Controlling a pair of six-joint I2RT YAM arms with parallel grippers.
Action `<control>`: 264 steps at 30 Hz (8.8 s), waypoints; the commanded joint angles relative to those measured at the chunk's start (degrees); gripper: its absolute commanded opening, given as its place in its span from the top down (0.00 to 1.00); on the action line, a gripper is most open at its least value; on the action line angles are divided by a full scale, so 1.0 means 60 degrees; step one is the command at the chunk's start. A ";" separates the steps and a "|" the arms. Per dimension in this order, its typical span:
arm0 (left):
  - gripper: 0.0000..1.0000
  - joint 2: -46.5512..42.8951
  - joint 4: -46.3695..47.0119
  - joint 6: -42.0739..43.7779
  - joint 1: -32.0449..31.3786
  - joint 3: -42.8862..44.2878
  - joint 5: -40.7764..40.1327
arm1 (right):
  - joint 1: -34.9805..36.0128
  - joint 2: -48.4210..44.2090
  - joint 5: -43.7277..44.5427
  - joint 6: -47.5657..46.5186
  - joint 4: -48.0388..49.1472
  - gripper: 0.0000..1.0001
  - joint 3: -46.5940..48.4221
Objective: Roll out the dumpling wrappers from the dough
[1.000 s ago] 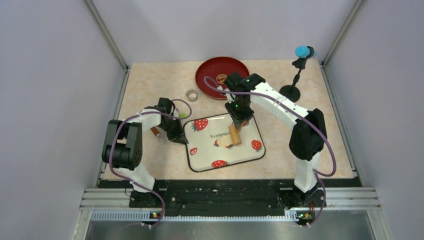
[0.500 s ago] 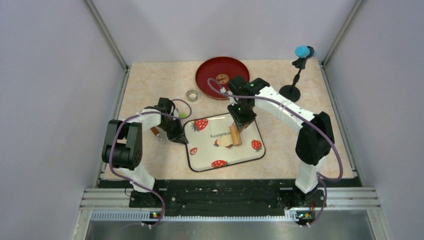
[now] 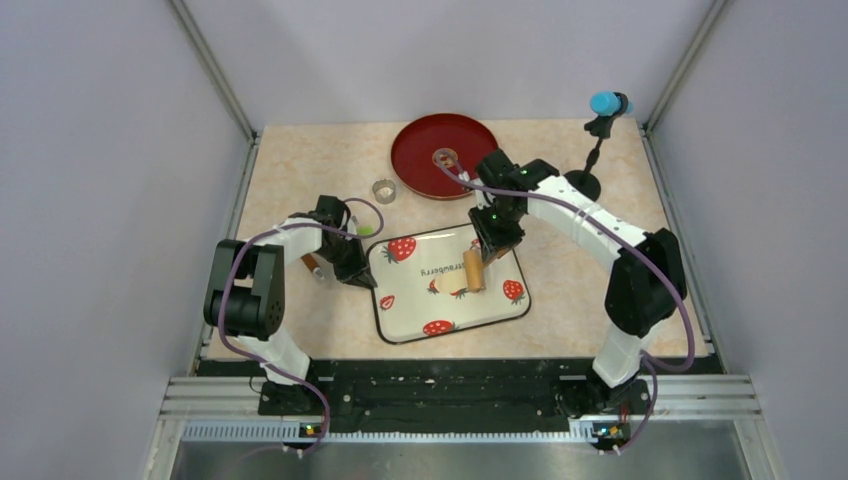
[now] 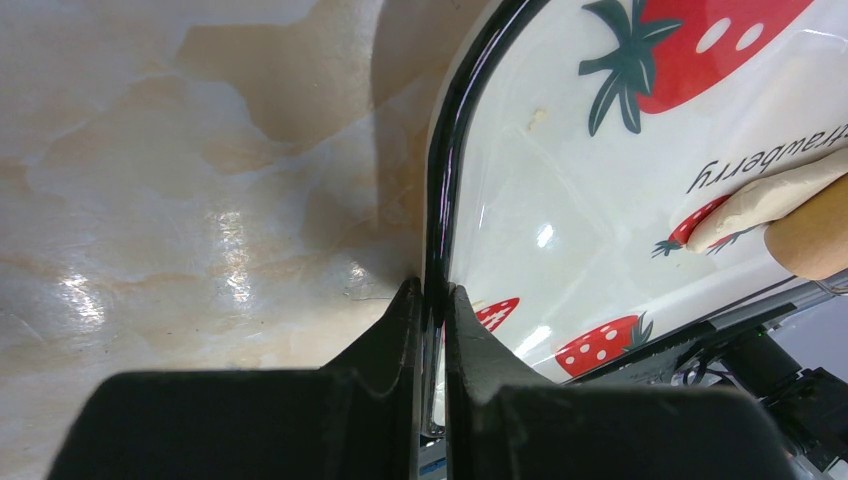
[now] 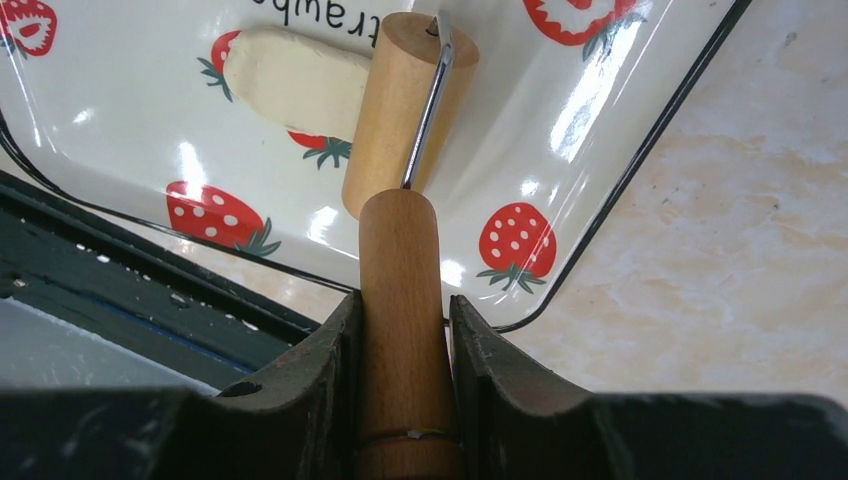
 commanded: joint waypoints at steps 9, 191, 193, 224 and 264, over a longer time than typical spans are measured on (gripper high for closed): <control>1.00 0.0256 0.0042 0.0293 -0.0124 -0.0317 -0.1122 | -0.1027 0.0924 0.2723 -0.0269 -0.0792 1.00 -0.1300; 1.00 -0.1200 0.3142 -0.3216 -0.1485 -0.2837 0.0889 | -0.1895 0.1018 0.0777 0.0776 0.2506 1.00 -0.4713; 1.00 -0.1209 0.3131 -0.3193 -0.1487 -0.2831 0.0893 | -0.1893 0.1073 0.0788 0.0790 0.2517 1.00 -0.4638; 1.00 -0.1226 0.3171 -0.3230 -0.1498 -0.2857 0.0883 | -0.0850 0.0517 -0.1496 0.0877 0.1765 1.00 0.0264; 1.00 -0.1317 0.3064 -0.3182 -0.1504 -0.2915 0.0763 | -0.2304 0.0739 -0.0120 0.0193 -0.0254 1.00 -0.0516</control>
